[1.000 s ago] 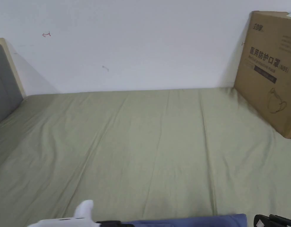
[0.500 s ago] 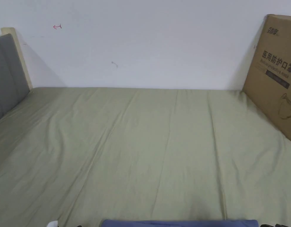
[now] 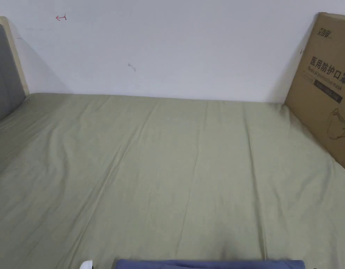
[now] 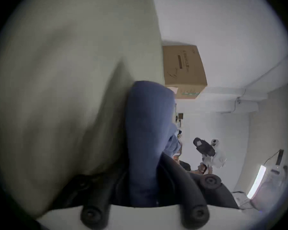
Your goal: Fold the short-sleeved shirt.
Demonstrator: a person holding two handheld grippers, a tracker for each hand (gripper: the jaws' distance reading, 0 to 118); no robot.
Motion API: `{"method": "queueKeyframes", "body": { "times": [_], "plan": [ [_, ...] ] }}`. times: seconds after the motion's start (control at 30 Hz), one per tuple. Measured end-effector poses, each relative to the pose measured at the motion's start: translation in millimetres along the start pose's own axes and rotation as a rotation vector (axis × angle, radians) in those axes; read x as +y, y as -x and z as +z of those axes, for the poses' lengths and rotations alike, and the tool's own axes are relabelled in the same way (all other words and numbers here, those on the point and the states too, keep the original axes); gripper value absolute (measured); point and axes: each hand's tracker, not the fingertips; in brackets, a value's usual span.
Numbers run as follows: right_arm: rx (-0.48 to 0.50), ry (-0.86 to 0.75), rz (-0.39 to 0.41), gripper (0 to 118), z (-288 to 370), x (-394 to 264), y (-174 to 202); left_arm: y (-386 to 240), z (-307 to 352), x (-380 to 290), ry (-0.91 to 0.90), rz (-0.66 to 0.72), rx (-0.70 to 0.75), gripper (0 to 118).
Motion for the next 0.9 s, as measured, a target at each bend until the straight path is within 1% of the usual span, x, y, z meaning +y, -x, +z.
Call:
{"method": "queueKeyframes", "body": {
  "times": [0.03, 0.07, 0.13, 0.17, 0.2, 0.3, 0.33, 0.37, 0.4, 0.5, 0.57, 0.63, 0.67, 0.7, 0.73, 0.8, 0.87, 0.9],
  "plan": [
    [0.002, 0.002, -0.005, 0, -1, 0, 0, -2, -3, -1, 0.011, -0.005, 0.042, 6],
    [0.005, 0.002, -0.013, 0, -2, 0, -1, 37, 20, 35, 0.000, 0.030, 0.036, 6],
    [0.019, -0.001, -0.025, 0, -2, 0, -1, 24, 20, 33, -0.020, 0.024, 0.056, 6],
    [0.027, -0.003, -0.027, 0, -1, 1, -2, 14, 20, 32, -0.034, -0.005, 0.098, 7],
    [0.030, -0.006, -0.025, 0, 0, 2, -2, 23, 28, 34, -0.043, -0.032, 0.128, 7],
    [0.030, -0.014, -0.012, 0, 4, 4, -4, -3, 42, 29, -0.053, -0.086, 0.196, 7],
    [0.030, -0.019, -0.010, 0, 5, 4, -6, -13, 50, 20, -0.058, -0.111, 0.249, 7],
    [0.031, -0.023, -0.011, 0, 6, 4, -7, -24, 58, 19, -0.075, -0.132, 0.346, 7],
    [0.032, -0.026, -0.013, 0, 6, 4, -9, -33, 68, 19, -0.106, -0.166, 0.409, 7],
    [0.047, -0.030, -0.043, 0, 6, 2, -14, -66, 96, 8, -0.186, -0.216, 0.525, 7],
    [0.065, -0.031, -0.056, 0, 6, 0, -16, -91, 107, 5, -0.243, -0.259, 0.703, 7],
    [0.062, -0.037, -0.047, 0, 7, -3, -14, -116, 108, -7, -0.282, -0.310, 0.912, 7],
    [0.062, -0.038, -0.043, 0, 7, -4, -13, -125, 104, -11, -0.287, -0.339, 0.980, 7],
    [0.064, -0.039, -0.043, 0, 7, -6, -14, -133, 100, -15, -0.293, -0.379, 1.019, 7],
    [0.069, -0.041, -0.047, 0, 7, -7, -14, -142, 92, -22, -0.295, -0.415, 1.049, 7],
    [0.084, -0.041, -0.064, 0, 9, -11, -14, -153, 75, -27, -0.277, -0.448, 1.052, 7],
    [0.093, -0.038, -0.069, 0, 11, -14, -15, -164, 52, -31, -0.237, -0.476, 1.033, 7],
    [0.092, -0.038, -0.068, 0, 12, -16, -16, -169, 41, -32, -0.207, -0.497, 1.000, 7]
  ]
}}
